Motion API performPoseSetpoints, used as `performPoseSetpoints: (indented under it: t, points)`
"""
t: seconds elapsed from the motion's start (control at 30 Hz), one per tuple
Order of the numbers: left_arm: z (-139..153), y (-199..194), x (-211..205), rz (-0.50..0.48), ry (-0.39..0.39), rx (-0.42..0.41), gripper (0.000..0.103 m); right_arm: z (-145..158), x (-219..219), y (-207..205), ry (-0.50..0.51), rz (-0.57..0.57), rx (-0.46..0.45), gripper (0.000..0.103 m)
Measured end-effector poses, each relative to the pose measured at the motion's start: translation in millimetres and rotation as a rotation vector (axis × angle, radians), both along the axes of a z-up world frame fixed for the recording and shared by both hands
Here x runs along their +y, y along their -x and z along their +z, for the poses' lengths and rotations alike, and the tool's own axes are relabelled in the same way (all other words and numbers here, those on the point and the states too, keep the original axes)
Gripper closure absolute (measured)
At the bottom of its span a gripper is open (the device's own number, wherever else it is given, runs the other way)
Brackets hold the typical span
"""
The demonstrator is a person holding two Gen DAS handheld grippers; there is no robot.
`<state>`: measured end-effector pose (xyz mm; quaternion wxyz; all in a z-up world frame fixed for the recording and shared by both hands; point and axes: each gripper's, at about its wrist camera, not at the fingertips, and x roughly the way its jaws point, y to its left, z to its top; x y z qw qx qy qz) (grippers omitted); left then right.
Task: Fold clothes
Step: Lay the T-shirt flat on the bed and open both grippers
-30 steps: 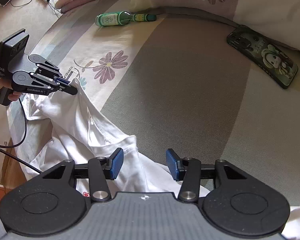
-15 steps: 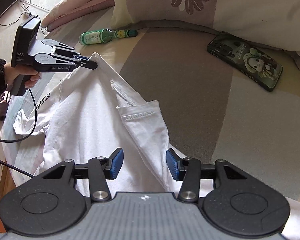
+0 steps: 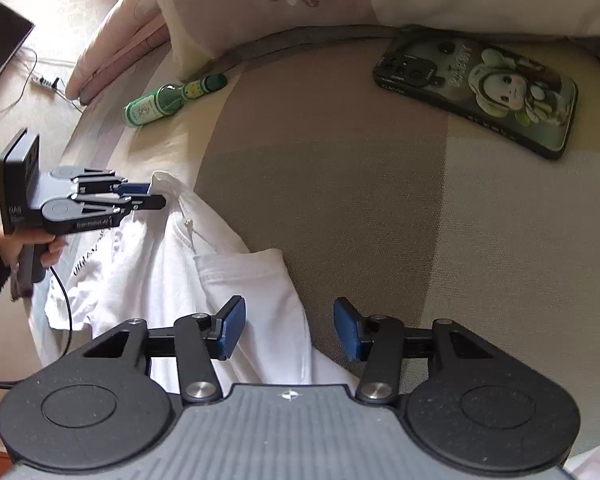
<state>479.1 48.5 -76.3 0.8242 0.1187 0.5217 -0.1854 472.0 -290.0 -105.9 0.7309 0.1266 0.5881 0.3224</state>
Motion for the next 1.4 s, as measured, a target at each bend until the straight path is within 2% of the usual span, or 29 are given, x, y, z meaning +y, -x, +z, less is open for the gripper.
performPoseSetpoints:
  t: [0.1,0.17,0.27,0.37,0.4,0.43,0.47,0.5,0.7,0.73,0.77,0.87,1.03,1.13,1.2,1.23,1.27,1.3,1.4]
  points:
    - [13,13,1,0.002,-0.006,-0.028,0.083,-9,-11,-10,-0.07,-0.042,0.049,0.047]
    - [19,23,3,0.032,0.017,-0.03,0.081,-15,-15,-12,-0.093,-0.06,0.074,0.047]
    - [19,42,5,0.063,0.056,-0.008,0.077,-19,-7,-4,-0.047,-0.036,0.084,0.047]
    - [11,61,-1,0.041,0.046,0.011,0.076,-13,13,10,0.004,0.045,0.037,0.048]
    - [8,65,-3,0.035,0.045,0.019,0.076,-10,21,16,0.023,0.075,0.017,0.053]
    - [6,68,-4,0.036,0.051,0.031,0.076,-8,28,21,0.042,0.105,-0.004,0.058]
    - [3,70,-5,0.039,0.058,0.044,0.076,-5,35,25,0.078,0.13,-0.037,0.075]
    - [1,73,-6,0.038,0.063,0.051,0.076,-3,42,29,0.114,0.154,-0.072,0.085]
    - [-1,77,-4,0.044,0.073,0.067,0.075,13,36,9,0.139,0.078,-0.168,0.089]
    - [-1,77,-3,0.052,0.074,0.07,0.075,15,34,2,0.149,0.062,-0.185,0.091]
    - [-1,77,-2,0.061,0.078,0.071,0.075,17,32,-4,0.158,0.046,-0.202,0.097]
    - [0,75,1,0.089,0.1,0.074,0.075,20,27,-24,0.181,-0.009,-0.249,0.097]
    - [0,68,1,0.097,0.121,0.064,0.075,6,38,-39,0.241,0.001,-0.275,0.097]
    - [-2,64,1,0.096,0.101,0.043,0.075,3,47,-34,0.333,-0.005,-0.306,0.085]
    - [-2,62,3,0.105,0.082,0.025,0.074,13,46,-26,0.347,-0.046,-0.338,0.065]
    - [-3,61,4,0.11,0.074,0.018,0.074,19,45,-21,0.34,-0.066,-0.357,0.058]
    - [-4,60,6,0.116,0.068,0.008,0.073,26,44,-15,0.333,-0.085,-0.376,0.041]
    - [-6,60,7,0.122,0.062,-0.003,0.069,33,43,-9,0.326,-0.104,-0.396,0.029]
    - [-15,55,13,0.149,0.069,-0.027,0.063,40,48,12,0.247,-0.081,-0.38,0.026]
